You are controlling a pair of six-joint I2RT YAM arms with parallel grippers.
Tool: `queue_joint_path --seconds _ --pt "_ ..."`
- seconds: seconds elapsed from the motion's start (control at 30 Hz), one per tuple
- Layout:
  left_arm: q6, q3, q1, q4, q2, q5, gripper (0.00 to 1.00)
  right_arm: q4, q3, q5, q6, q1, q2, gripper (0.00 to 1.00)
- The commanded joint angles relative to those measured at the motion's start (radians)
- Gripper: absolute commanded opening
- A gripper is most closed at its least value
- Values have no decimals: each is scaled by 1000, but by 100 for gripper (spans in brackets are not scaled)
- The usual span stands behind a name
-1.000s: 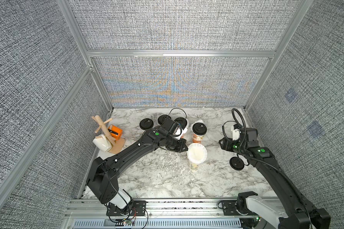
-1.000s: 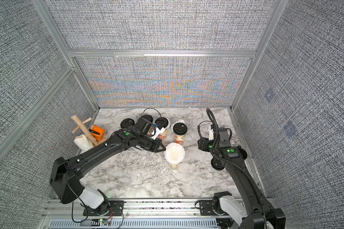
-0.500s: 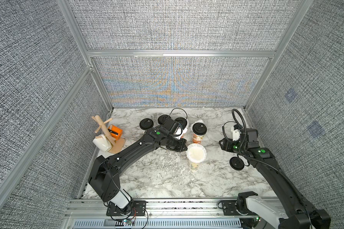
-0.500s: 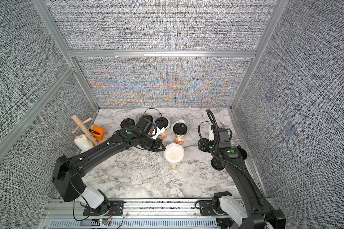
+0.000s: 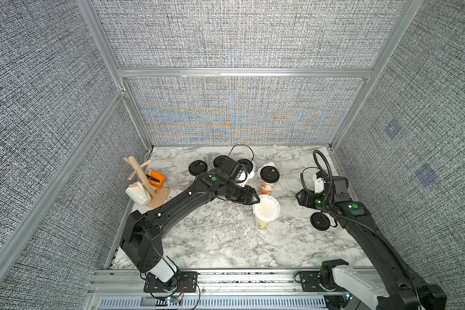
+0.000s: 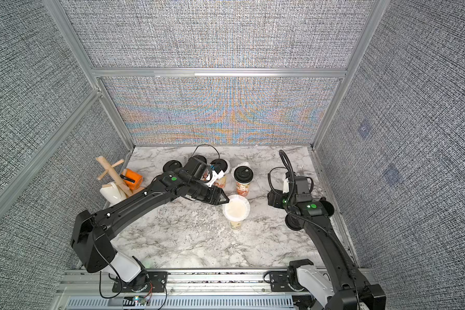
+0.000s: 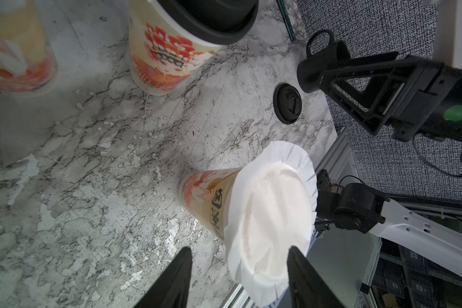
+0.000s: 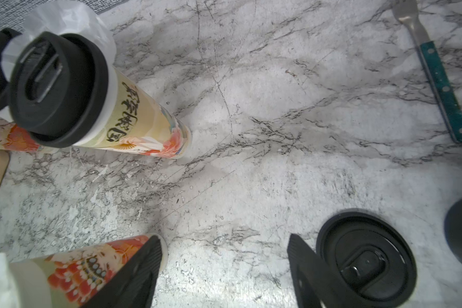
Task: Put the leak-proof paper on the milk tea cups
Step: Place the leak-proof paper at the cup, then pick up the cup lid from the center of the board.
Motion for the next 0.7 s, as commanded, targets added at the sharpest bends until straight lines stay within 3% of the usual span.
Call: queue_joint_path --seconds 0.0,0.2,0.3,0.67 --pt "27 20 2 -22 -16 -32 71 -54 -31 118 65 0 -5 81" --pt "19 36 39 -64 -81 -129 84 -119 -58 253 152 -5 41 88" --pt "47 26 80 -88 -111 -150 84 -137 -54 281 170 -39 89 90" --pt "104 -102 231 7 -169 -37 84 -110 -121 228 320 -154 167 91"
